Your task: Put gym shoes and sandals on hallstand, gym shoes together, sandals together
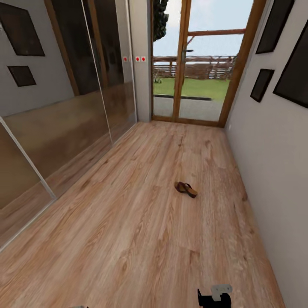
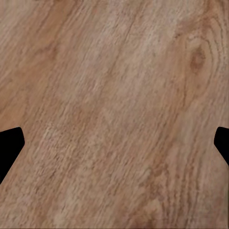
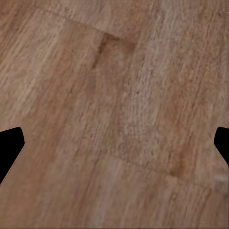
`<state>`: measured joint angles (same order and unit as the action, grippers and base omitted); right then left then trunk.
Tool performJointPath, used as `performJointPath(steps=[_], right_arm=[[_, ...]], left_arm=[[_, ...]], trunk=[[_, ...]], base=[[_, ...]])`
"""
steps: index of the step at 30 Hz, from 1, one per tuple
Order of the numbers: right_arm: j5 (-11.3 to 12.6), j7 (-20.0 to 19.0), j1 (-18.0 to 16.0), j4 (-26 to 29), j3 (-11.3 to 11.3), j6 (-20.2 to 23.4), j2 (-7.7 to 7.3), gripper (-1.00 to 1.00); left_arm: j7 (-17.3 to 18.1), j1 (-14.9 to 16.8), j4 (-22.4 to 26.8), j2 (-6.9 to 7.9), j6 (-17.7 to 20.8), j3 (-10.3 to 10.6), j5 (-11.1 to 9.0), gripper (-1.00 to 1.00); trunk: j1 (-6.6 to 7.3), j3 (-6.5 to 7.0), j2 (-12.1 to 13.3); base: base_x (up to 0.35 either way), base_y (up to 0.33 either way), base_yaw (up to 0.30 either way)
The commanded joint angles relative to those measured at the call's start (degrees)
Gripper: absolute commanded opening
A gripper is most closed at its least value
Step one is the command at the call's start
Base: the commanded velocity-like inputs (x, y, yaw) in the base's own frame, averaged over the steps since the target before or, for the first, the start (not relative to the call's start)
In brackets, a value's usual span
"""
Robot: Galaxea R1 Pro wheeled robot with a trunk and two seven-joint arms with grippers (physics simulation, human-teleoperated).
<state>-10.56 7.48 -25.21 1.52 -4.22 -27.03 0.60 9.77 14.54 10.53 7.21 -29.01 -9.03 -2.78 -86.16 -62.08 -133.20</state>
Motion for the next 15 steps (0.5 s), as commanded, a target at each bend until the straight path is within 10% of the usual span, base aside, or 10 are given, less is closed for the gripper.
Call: performJointPath(steps=[1,15], right_arm=[[-0.6,0.3,0.0,0.0,-0.4,-0.1,0.02,1.0],[-0.6,0.3,0.0,0.0,-0.4,-0.1,0.02,1.0]], left_arm=[[0.6,0.0,-0.1,-0.01,-0.1,-0.4,-0.3,1.0],[0.6,0.0,-0.1,-0.01,-0.1,-0.4,-0.3,1.0]], trunk=[[-0.02,-0.05,0.0],[-0.02,-0.05,0.0]], base=[[0.29,-0.186,0.271],[0.289,-0.186,0.277]])
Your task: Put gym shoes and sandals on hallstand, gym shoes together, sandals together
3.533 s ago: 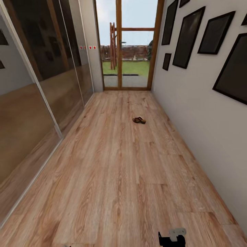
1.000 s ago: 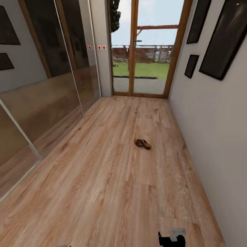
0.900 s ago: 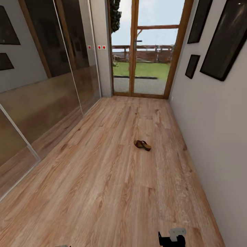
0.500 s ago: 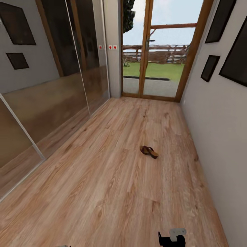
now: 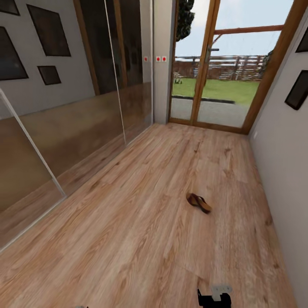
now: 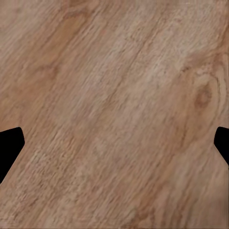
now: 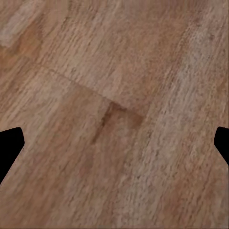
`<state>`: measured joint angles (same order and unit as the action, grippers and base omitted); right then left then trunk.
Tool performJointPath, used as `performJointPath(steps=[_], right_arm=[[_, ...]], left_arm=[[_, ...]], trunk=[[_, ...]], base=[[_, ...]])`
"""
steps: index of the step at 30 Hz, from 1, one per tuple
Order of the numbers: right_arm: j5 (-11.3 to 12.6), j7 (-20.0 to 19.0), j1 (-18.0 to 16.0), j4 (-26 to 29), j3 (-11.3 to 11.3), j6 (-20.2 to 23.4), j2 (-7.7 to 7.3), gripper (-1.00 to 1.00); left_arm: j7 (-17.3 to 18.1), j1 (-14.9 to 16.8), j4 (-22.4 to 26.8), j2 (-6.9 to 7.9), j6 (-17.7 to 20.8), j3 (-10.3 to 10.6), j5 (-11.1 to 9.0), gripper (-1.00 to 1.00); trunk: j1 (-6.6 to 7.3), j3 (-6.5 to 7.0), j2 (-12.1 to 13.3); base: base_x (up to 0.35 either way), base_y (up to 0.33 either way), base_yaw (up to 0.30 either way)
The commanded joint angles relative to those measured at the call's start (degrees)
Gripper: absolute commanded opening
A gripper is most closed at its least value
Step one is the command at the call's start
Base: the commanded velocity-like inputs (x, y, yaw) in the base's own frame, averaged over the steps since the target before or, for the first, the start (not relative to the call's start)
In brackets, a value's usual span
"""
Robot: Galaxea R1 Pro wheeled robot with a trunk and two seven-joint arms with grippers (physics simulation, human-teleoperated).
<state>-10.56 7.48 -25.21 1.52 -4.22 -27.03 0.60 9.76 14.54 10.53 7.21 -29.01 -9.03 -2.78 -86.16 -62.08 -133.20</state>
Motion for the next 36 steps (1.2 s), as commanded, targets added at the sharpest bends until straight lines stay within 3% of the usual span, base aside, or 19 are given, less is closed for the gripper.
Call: performJointPath(steps=[1,7,17,36], right_arm=[[-0.6,0.3,0.0,0.0,-0.4,-0.1,0.01,1.0],[-0.6,0.3,0.0,0.0,-0.4,-0.1,0.01,1.0],[-0.6,0.3,0.0,0.0,-0.4,-0.1,0.01,1.0],[-0.6,0.3,0.0,0.0,-0.4,-0.1,0.01,1.0]], left_arm=[[0.6,0.0,-0.1,-0.01,-0.1,-0.4,-0.3,1.0],[0.6,0.0,-0.1,0.0,-0.1,-0.4,-0.3,1.0],[0.6,0.0,-0.1,0.03,-0.1,-0.4,-0.3,1.0],[0.6,0.0,-0.1,-0.01,-0.1,-0.4,-0.3,1.0]], trunk=[[-0.02,-0.05,0.0],[-0.02,-0.05,0.0],[-0.02,-0.05,0.0],[-0.02,-0.05,0.0]], base=[[0.288,-0.186,0.278],[0.288,-0.186,0.221],[0.28,-0.117,0.03],[0.023,-0.003,0.0]])
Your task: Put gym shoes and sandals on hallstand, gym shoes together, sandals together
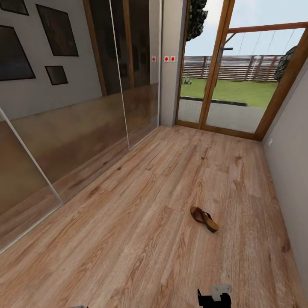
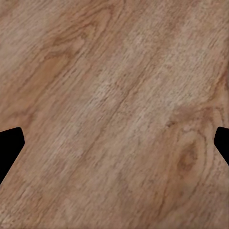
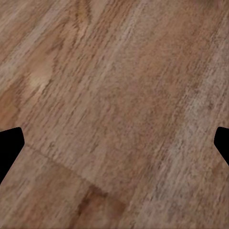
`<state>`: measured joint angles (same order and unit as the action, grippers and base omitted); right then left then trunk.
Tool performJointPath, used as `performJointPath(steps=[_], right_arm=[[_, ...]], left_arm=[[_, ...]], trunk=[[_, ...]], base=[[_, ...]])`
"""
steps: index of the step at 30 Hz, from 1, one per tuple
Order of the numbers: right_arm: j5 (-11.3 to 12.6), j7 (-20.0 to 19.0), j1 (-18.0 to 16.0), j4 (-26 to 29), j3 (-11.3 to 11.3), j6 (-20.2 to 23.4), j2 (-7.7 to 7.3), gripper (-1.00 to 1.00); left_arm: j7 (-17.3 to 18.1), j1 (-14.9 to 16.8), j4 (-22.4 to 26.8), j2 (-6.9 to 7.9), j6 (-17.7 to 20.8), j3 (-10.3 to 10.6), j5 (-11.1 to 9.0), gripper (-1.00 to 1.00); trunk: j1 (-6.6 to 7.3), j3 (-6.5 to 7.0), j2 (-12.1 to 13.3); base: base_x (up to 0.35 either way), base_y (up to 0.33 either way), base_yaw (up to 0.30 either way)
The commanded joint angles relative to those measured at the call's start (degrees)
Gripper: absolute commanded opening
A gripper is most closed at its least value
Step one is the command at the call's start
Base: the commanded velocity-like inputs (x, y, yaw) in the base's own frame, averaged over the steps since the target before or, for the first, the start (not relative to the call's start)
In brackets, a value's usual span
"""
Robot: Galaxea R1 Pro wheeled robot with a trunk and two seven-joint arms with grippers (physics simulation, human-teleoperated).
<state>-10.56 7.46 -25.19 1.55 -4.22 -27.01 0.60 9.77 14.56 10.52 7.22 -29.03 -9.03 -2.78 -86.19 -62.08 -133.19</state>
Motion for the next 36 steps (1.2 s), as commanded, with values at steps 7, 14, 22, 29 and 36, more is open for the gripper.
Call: performJointPath(steps=[7,14,22,29,36], right_arm=[[-0.6,0.3,0.0,-0.1,-0.4,-0.1,0.02,1.0],[-0.6,0.3,0.0,-0.1,-0.4,-0.1,0.02,1.0],[-0.6,0.3,0.0,-0.1,-0.4,-0.1,0.02,1.0],[-0.6,0.3,0.0,-0.1,-0.4,-0.1,0.02,1.0],[-0.6,0.3,0.0,-0.1,-0.4,-0.1,0.02,1.0]], left_arm=[[0.6,0.0,-0.1,-0.01,-0.1,-0.4,-0.3,1.0],[0.6,0.0,-0.1,-0.01,-0.1,-0.4,-0.3,1.0],[0.6,0.0,-0.1,-0.01,-0.1,-0.4,-0.3,1.0],[0.6,0.0,-0.1,-0.01,-0.1,-0.4,-0.3,1.0],[0.6,0.0,-0.1,-0.01,-0.1,-0.4,-0.3,1.0]], trunk=[[0.01,-0.04,0.0],[0.01,-0.04,0.0],[0.01,-0.04,0.0],[0.01,-0.04,0.0],[0.01,-0.04,0.0]], base=[[0.07,-0.053,0.0],[0.205,-0.168,0.0],[0.227,-0.187,0.0],[0.231,-0.189,0.0],[0.232,-0.19,0.045]])
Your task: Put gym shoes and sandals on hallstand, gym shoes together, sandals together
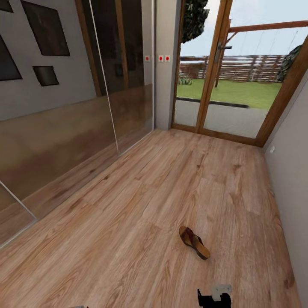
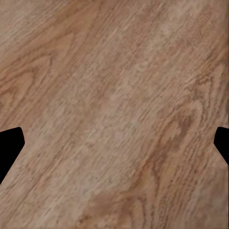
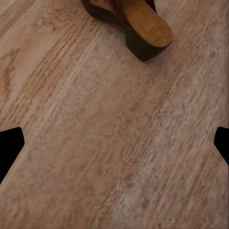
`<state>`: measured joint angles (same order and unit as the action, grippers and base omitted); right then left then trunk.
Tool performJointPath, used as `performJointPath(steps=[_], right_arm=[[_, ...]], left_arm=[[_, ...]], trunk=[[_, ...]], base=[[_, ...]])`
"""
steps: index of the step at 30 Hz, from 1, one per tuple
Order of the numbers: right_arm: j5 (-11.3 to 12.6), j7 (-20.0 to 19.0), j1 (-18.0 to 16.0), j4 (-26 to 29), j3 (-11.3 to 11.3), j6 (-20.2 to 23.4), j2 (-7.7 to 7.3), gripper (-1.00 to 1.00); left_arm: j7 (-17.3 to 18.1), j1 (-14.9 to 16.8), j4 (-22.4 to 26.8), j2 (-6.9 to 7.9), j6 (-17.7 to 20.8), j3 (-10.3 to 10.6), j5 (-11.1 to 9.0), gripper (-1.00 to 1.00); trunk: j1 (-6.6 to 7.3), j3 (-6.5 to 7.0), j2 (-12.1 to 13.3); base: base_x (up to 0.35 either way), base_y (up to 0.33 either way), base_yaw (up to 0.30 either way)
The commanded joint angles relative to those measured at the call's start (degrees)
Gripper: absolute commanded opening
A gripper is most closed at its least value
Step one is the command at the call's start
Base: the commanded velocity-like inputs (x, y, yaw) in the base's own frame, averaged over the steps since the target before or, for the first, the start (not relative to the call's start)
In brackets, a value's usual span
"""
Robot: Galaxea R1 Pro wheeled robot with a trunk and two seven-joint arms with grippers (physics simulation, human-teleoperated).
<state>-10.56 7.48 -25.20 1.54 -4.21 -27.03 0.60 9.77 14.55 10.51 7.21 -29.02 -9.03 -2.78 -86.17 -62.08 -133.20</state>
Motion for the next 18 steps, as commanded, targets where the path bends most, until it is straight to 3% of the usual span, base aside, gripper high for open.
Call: performJointPath(steps=[1,18], right_arm=[[-0.6,0.3,0.0,0.0,-0.4,-0.1,0.02,1.0],[-0.6,0.3,0.0,0.0,-0.4,-0.1,0.07,1.0]], left_arm=[[0.6,0.0,-0.1,0.0,-0.1,-0.4,-0.3,1.0],[0.6,0.0,-0.1,0.0,-0.1,-0.4,-0.3,1.0]], trunk=[[-0.01,-0.05,0.0],[-0.01,-0.05,0.0]], base=[[0.232,-0.19,0.099],[0.232,-0.19,0.228]])
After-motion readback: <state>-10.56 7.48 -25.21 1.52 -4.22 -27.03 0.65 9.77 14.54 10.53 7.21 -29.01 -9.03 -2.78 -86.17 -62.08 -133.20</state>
